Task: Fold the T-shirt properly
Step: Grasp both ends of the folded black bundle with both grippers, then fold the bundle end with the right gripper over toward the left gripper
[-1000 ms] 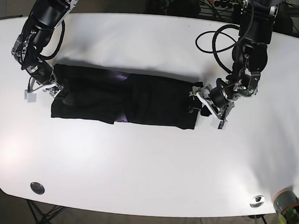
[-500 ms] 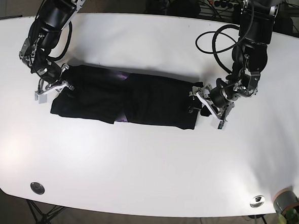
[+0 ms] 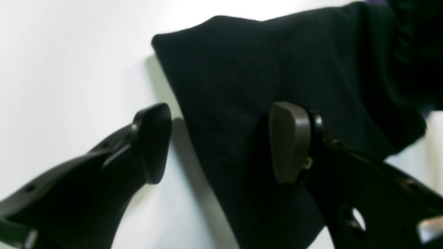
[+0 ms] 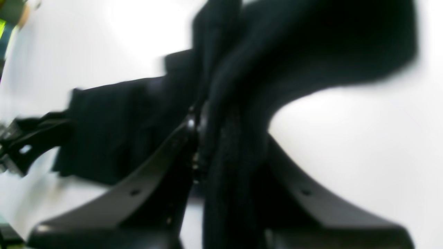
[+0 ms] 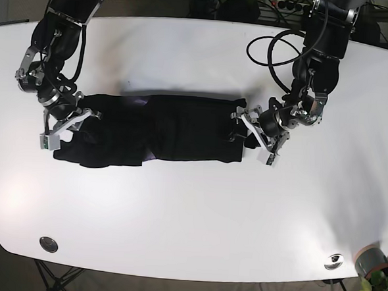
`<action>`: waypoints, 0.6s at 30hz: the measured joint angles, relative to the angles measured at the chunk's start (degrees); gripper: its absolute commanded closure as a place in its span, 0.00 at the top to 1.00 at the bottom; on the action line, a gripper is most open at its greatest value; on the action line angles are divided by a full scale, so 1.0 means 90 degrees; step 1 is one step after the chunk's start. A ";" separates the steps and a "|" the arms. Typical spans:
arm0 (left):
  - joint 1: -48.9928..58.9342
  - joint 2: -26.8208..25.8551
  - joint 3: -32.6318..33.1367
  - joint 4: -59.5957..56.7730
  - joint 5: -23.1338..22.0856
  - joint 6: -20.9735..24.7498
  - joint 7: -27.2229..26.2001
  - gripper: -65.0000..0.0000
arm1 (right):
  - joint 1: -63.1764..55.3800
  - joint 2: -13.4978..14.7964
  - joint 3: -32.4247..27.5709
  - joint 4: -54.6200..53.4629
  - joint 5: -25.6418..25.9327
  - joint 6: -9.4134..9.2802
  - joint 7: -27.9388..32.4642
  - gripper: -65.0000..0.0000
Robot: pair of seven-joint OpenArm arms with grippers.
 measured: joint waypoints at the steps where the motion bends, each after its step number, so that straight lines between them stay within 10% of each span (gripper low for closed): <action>1: 0.0005 -0.0005 0.0000 0.0000 0.0005 0.0000 0.0005 0.65 | -0.0041 0.0000 -0.0131 0.0163 -0.0005 -0.0046 0.0007 0.04; 12: 0.0012 0.0131 0.0005 0.0002 0.0250 -0.0015 -0.0019 0.65 | -0.0187 -0.0721 -0.1693 0.1071 -0.0097 -0.0272 -0.0029 0.04; 18: -0.0019 0.0131 0.0272 0.0063 0.0653 -0.0005 -0.0087 0.65 | -0.0039 -0.1314 -0.2584 0.1049 -0.1348 -0.0172 0.0000 0.04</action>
